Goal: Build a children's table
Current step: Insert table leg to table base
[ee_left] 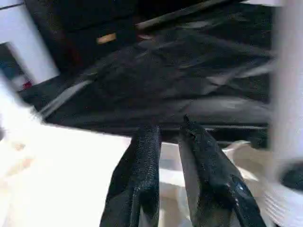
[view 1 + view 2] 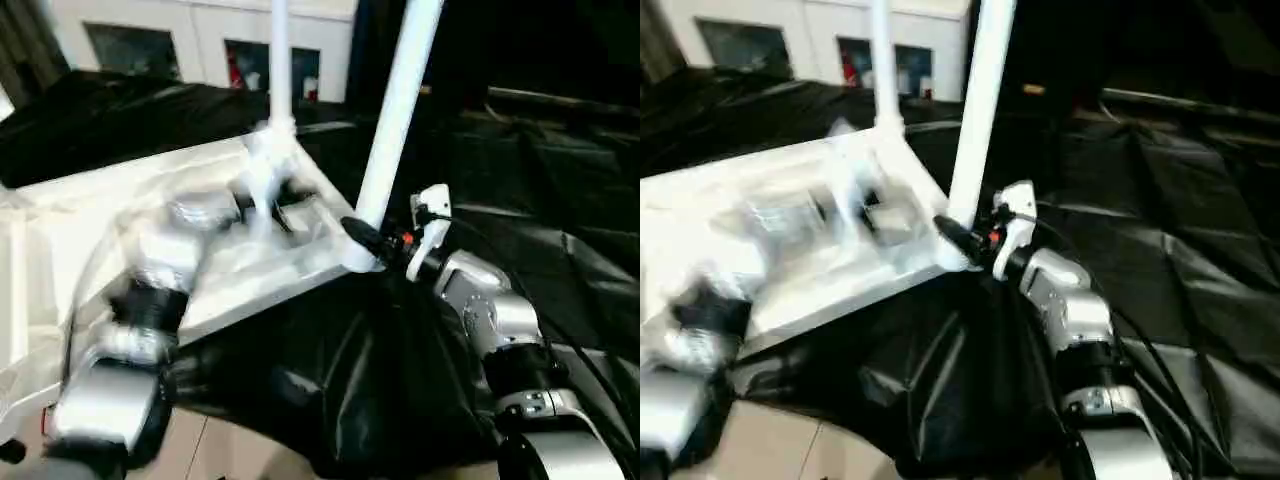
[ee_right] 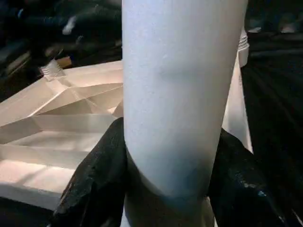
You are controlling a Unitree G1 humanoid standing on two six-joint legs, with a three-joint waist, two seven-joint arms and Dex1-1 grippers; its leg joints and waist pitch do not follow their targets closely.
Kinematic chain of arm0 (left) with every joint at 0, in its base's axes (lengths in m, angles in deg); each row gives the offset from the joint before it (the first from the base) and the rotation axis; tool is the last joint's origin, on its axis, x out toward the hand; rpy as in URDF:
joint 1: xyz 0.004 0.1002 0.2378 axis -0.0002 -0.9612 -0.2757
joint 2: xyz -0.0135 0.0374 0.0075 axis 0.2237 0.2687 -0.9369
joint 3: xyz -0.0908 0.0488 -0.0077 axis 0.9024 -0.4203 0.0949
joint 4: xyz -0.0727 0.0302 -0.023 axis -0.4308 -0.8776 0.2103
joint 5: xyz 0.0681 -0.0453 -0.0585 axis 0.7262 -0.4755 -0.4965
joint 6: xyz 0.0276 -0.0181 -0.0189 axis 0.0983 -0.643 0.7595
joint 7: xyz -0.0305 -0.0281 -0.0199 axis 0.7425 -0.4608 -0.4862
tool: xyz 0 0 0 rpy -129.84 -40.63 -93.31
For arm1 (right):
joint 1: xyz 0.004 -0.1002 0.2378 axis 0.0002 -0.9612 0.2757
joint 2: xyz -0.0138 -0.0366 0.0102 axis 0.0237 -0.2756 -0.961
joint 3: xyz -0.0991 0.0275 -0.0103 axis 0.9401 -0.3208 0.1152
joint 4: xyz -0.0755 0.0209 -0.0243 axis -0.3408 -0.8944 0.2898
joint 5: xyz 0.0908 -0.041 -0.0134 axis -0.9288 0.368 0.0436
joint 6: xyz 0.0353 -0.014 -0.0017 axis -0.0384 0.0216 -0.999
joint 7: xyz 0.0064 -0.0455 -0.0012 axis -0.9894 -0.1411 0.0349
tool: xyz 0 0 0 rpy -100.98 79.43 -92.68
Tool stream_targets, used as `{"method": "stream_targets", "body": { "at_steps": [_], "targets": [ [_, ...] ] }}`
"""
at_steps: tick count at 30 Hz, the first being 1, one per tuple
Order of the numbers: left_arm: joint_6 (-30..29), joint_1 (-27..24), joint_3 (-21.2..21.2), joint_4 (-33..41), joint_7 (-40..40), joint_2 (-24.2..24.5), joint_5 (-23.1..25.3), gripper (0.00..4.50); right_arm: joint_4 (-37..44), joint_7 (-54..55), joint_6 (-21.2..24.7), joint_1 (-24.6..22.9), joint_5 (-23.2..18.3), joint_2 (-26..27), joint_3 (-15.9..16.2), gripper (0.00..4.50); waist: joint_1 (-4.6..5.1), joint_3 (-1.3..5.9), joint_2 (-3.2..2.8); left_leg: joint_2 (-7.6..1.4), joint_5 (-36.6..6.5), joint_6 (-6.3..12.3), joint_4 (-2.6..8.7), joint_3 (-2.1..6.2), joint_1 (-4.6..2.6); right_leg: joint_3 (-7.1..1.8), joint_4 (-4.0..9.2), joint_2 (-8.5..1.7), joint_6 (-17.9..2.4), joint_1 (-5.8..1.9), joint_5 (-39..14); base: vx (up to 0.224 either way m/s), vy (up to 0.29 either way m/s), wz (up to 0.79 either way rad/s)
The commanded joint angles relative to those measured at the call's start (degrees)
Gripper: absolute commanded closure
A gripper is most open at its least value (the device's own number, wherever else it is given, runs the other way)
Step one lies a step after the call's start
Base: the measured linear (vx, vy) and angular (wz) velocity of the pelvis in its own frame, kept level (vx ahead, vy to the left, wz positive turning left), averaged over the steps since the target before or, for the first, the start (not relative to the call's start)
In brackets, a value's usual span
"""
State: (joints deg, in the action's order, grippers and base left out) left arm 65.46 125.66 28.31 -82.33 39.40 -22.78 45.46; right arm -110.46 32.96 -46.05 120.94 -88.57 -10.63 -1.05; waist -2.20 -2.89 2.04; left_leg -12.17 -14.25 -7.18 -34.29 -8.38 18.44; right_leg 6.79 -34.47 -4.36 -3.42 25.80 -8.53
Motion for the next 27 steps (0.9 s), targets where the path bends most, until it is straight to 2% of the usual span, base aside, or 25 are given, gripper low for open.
{"method": "stream_targets", "body": {
  "at_steps": [1, 3, 6, 7, 8, 9, 10, 13, 14, 16, 22, 25, 27],
  "targets": [
    [-0.5, 1.3, -0.2, -2.8, 3.7, -1.2, 1.1, 3.60, 0.9, 0.5, 0.9, -0.5, 0.4, 0.1, 1.2, 2.63, -0.42, 4.03, -0.27, 0.12, 1.8, 6.18, 3.31, -1.03, 1.58, -3.27, 3.77, -3.17, -9.5, -6.07, -12.5, 0.000, 0.000, 0.00],
    [0.3, 2.4, 0.4, -2.6, 4.2, -3.2, -0.4, 3.60, 1.3, 0.8, 1.1, -0.5, 0.4, 0.2, 1.5, 2.63, -0.50, 4.18, -0.22, 0.14, 2.4, 6.43, 3.25, -0.98, 1.57, -3.24, 3.72, -3.14, -9.5, -6.02, -11.5, 0.000, 0.000, 0.00],
    [0.9, 3.3, 0.8, -1.2, 3.3, -6.3, -2.6, 3.60, 1.4, 1.0, 1.2, -0.4, 0.6, 0.3, 1.8, 2.63, -0.97, 4.32, -0.22, -0.15, 3.8, 7.05, 3.12, -1.00, 1.44, -3.31, 3.30, -3.30, -11.7, -5.76, -8.2, 0.000, 0.000, 0.00],
    [0.2, 3.4, 0.7, -0.5, 3.1, -7.2, -3.1, 3.60, 1.5, 1.1, 1.2, -0.5, 0.7, 0.3, 1.9, 2.63, -1.14, 4.36, -0.52, -0.19, 4.3, 7.40, 3.05, -0.93, 1.55, -3.29, 3.04, -3.35, -12.2, -5.81, -6.9, 0.000, 0.000, 0.00],
    [0.2, 3.4, 0.6, -0.3, 3.0, -7.5, -3.1, 3.60, 1.6, 1.1, 1.2, -0.5, 0.8, 0.3, 1.9, 2.63, -1.19, 4.35, -0.34, -0.23, 4.4, 7.60, 3.02, -0.94, 1.56, -3.28, 3.08, -3.37, -12.3, -5.83, -6.5, 0.000, 0.000, 0.00],
    [0.4, 3.3, 0.2, 1.6, 1.5, -9.9, -4.9, 3.60, 1.8, 1.1, 1.3, -0.7, 0.9, 0.2, 2.0, 2.63, -1.30, 4.36, -0.41, -0.16, 4.6, 7.86, 3.02, -0.91, 1.64, -3.28, 2.99, -3.40, -12.4, -5.95, -6.1, 0.000, 0.000, 0.00],
    [0.3, 3.0, 0.5, 4.3, -0.8, -12.0, -8.1, 3.60, 1.9, 1.1, 1.3, -0.7, 1.0, 0.1, 2.0, 2.63, -1.38, 4.37, -0.18, -0.24, 4.7, 7.85, 2.96, -0.99, 1.73, -3.36, 2.94, -3.50, -12.9, -6.04, -5.6, 0.000, 0.000, 0.00],
    [-1.9, 1.9, 0.6, 9.4, -4.8, -13.9, -13.7, 3.60, 2.1, 1.4, 1.4, -1.0, 1.0, -0.4, 2.1, 2.63, -1.65, 4.48, -0.13, -0.23, 6.0, 8.74, 2.83, -0.97, 1.81, -3.35, 2.57, -3.48, -14.3, -6.04, -3.3, 0.000, 0.000, 0.00],
    [-2.0, 1.8, 0.5, 9.7, -5.1, -13.9, -13.9, 3.60, 2.2, 1.4, 1.4, -1.0, 0.9, -0.4, 2.2, 2.63, -1.57, 4.49, -0.11, -0.20, 5.8, 9.00, 2.81, -1.00, 1.82, -3.29, 2.61, -3.40, -14.3, -6.00, -3.3, 0.000, 0.000, 0.00],
    [-1.8, 1.4, 0.1, 9.5, -4.9, -13.6, -13.0, 3.60, 2.3, 1.5, 1.4, -1.2, 0.8, -0.7, 2.3, 2.63, -1.34, 4.32, 0.03, 0.05, 4.0, 9.24, 2.86, -1.01, 2.01, -3.12, 3.18, -3.27, -12.8, -6.25, -6.4, 0.000, 0.000, 0.00],
    [1.9, 2.1, 2.0, 5.0, 0.7, -11.6, -8.9, 3.60, 2.7, 2.3, 1.5, -1.4, 1.0, -1.2, 2.0, 2.63, -1.11, 4.17, -0.03, 0.47, 1.0, 7.33, 2.96, -1.09, 1.96, -2.72, 4.44, -2.64, -7.1, -6.07, -15.1, 0.000, 0.000, 0.00],
    [5.7, 3.0, 1.9, 2.2, 5.1, -8.7, -5.3, 3.60, 2.1, 3.7, 1.0, -0.7, 1.2, -2.1, 0.9, 2.63, -1.05, 4.23, 0.10, 0.41, 0.4, 6.51, 3.15, -0.97, 1.95, -2.64, 4.50, -2.55, -5.4, -5.99, -16.2, 0.000, 0.000, 0.00],
    [6.0, 3.1, 1.0, 1.0, 6.1, -7.2, -3.4, 3.60, 1.3, 5.0, 0.7, -0.1, 1.6, -2.6, 0.2, 2.63, -1.15, 4.24, 0.19, 0.31, 0.2, 5.99, 3.16, -1.04, 1.69, -2.64, 4.57, -2.61, -5.1, -5.73, -16.9, 0.000, 0.000, 0.00]
  ]
}}
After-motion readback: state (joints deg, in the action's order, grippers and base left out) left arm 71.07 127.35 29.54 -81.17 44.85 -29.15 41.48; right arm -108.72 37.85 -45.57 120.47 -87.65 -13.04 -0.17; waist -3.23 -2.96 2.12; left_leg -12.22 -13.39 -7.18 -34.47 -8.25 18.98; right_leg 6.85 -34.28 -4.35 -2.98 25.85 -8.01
